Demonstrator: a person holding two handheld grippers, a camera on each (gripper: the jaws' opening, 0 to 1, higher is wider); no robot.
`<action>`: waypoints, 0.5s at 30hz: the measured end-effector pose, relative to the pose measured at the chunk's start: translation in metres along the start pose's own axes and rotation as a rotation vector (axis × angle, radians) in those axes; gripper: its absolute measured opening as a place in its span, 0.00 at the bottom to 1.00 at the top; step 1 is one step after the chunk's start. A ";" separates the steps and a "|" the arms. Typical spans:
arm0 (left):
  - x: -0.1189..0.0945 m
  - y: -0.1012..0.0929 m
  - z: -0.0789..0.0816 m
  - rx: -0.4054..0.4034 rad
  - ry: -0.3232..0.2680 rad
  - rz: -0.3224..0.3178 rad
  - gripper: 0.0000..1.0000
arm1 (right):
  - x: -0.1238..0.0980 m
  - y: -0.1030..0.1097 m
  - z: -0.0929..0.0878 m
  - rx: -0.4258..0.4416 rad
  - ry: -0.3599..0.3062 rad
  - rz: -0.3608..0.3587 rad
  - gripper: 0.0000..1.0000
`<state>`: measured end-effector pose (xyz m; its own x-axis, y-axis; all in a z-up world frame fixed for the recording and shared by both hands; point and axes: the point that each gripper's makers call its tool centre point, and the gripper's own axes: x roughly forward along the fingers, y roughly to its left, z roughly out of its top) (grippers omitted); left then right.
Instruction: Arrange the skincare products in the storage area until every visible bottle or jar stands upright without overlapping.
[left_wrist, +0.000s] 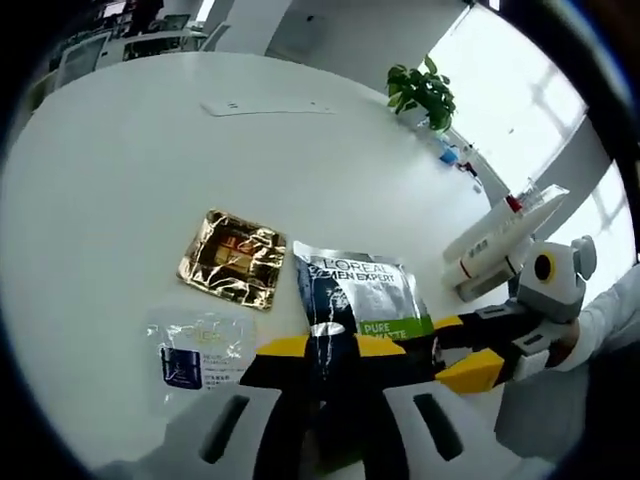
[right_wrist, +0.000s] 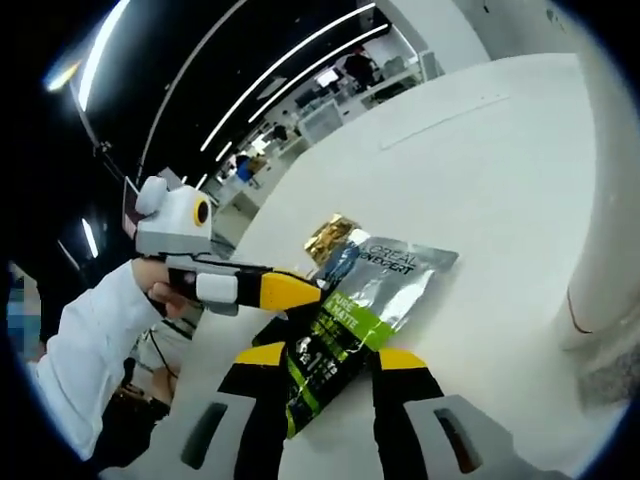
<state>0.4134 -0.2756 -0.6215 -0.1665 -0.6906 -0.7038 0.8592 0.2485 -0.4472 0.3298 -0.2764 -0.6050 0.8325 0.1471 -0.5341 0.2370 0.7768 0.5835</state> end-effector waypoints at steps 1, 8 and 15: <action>0.000 0.001 0.000 -0.001 -0.003 -0.002 0.12 | 0.000 -0.001 0.000 -0.008 0.001 -0.005 0.22; 0.002 -0.009 -0.004 -0.032 -0.008 -0.049 0.09 | 0.001 -0.001 -0.002 -0.080 0.015 -0.020 0.19; 0.006 -0.012 -0.009 -0.097 -0.041 -0.067 0.02 | 0.000 -0.005 -0.007 -0.017 0.052 -0.006 0.08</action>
<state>0.3979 -0.2765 -0.6251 -0.2000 -0.7347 -0.6483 0.7959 0.2641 -0.5449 0.3254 -0.2756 -0.6125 0.8041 0.1736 -0.5685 0.2327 0.7881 0.5698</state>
